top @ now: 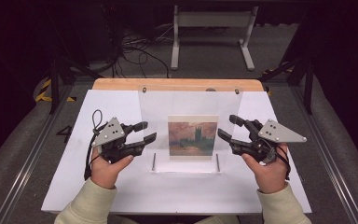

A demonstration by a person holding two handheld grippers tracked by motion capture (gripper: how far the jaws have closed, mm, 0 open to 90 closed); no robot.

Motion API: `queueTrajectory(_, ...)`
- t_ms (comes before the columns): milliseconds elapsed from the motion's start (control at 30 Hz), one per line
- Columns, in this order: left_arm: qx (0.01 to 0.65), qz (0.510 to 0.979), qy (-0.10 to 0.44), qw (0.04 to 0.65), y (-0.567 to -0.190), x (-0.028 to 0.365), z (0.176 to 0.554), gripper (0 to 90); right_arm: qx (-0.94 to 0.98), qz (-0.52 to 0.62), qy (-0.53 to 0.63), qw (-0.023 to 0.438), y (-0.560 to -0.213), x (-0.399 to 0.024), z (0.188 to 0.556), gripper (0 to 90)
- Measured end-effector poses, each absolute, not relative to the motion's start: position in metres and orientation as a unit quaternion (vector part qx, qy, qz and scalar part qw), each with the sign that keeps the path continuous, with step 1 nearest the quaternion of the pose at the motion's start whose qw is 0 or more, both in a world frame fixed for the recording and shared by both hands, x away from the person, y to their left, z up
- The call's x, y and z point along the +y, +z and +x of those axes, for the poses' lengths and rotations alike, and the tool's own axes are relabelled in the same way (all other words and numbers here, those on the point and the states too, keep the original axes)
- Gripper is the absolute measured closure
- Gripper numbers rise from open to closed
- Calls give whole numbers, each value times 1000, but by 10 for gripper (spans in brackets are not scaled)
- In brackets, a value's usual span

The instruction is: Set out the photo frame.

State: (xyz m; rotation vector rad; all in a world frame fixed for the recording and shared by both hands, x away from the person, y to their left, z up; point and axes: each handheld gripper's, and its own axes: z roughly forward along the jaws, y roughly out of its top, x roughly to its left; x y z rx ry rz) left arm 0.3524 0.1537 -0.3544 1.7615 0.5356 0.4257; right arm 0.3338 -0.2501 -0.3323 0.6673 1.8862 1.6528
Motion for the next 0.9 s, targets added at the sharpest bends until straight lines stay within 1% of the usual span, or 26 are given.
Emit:
queueTrajectory(100, 232, 753, 186, 588, -354, 156, 351, 456, 700, 248, 612, 271, -331, -250, 334, 335)
queueTrajectory(167, 235, 749, 186, 591, -353, 159, 350, 410, 699, 251, 613, 272, -330, -251, 333, 290)
queueTrajectory(267, 234, 747, 191, 592, -352, 164, 347, 360, 700, 254, 609, 273, -328, -255, 331, 254)
queueTrajectory(367, 237, 750, 196, 586, -350, 171, 343, 314, 703, 260, 602, 275, -326, -263, 327, 227)
queueTrajectory(533, 244, 752, 198, 579, -349, 186, 335, 255, 702, 268, 596, 282, -323, -280, 319, 208)
queueTrajectory(767, 258, 759, 199, 563, -356, 201, 329, 223, 703, 284, 584, 290, -324, -305, 310, 192)
queueTrajectory(900, 277, 761, 202, 551, -369, 217, 327, 215, 710, 303, 566, 290, -328, -323, 304, 171)
